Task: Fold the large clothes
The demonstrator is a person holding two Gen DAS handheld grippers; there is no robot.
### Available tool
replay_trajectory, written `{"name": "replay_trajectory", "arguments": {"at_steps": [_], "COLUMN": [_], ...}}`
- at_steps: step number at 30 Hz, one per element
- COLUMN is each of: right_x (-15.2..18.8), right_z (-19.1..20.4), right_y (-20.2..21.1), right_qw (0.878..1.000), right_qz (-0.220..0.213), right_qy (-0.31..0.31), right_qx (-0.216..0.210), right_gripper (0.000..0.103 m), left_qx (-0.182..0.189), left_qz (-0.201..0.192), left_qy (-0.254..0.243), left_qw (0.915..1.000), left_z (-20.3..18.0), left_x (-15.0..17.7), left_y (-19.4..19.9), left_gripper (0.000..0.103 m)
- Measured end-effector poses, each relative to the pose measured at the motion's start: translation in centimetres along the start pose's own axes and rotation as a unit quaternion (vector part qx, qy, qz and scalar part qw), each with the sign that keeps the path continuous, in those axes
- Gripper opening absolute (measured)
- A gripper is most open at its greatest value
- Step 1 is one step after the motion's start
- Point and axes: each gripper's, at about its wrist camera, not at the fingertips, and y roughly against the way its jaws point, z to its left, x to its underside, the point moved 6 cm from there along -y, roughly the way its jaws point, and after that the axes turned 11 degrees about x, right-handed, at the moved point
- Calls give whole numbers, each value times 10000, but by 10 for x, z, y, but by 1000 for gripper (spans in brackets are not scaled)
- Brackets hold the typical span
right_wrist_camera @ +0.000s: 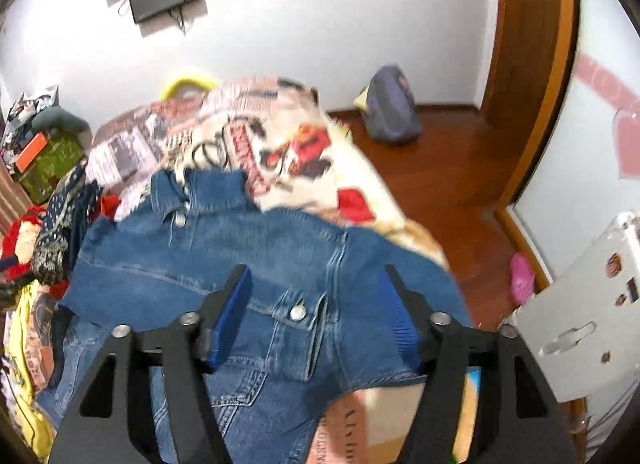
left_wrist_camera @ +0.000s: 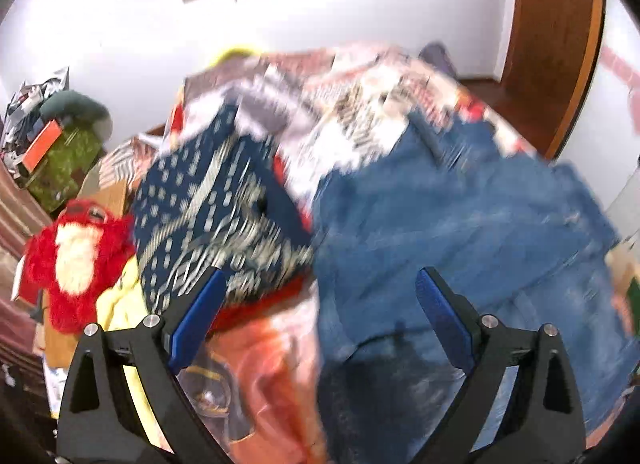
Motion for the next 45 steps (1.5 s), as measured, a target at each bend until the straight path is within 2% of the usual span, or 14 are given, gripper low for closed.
{"name": "replay_trajectory", "arguments": {"at_steps": [4, 8, 14, 18, 23, 28, 33, 37, 40, 42, 44, 45], "right_x": [1, 17, 48, 73, 109, 129, 128, 125, 120, 116, 111, 110], "right_z": [-13, -32, -65, -87, -106, -121, -135, -133, -133, -133, -133, -133], "right_y": [9, 2, -22, -44, -83, -115, -147, -161, -165, -163, -158, -154], "right_qw": [9998, 9995, 9964, 9903, 9710, 9489, 9295, 9338, 9362, 9399, 9448, 9468], "right_qz": [-135, 83, 530, 943, 1654, 2077, 2171, 2027, 1879, 1774, 1664, 1626], "right_qy": [-97, -252, -517, -957, -1728, -2365, -2945, -2943, -2968, -2907, -2790, -2726], "right_qx": [123, 169, 406, 343, 1, -238, -453, -193, 72, 225, 433, 535], "right_gripper": [71, 71, 71, 71, 71, 71, 74, 74, 70, 62, 38, 33], "left_qx": [382, 576, 901, 1064, 1290, 1358, 1357, 1359, 1300, 1264, 1228, 1218], "left_qz": [-351, -486, -310, -75, 320, 723, 882, 925, 955, 937, 882, 863], "left_qy": [-74, -285, -577, -715, -710, -749, -797, -624, -539, -537, -569, -581], "left_qw": [9986, 9967, 9938, 9917, 9886, 9853, 9836, 9844, 9854, 9861, 9869, 9871], "left_z": [-29, -64, -113, -143, -172, -190, -201, -200, -198, -198, -196, -195], "left_x": [-30, -52, -63, -61, -47, -31, -24, -23, -22, -21, -20, -21], "left_y": [12, 9, -21, -49, -89, -124, -144, -154, -157, -155, -149, -147], "left_gripper": [96, 96, 96, 96, 96, 96, 96, 96, 96, 96, 96, 96]}}
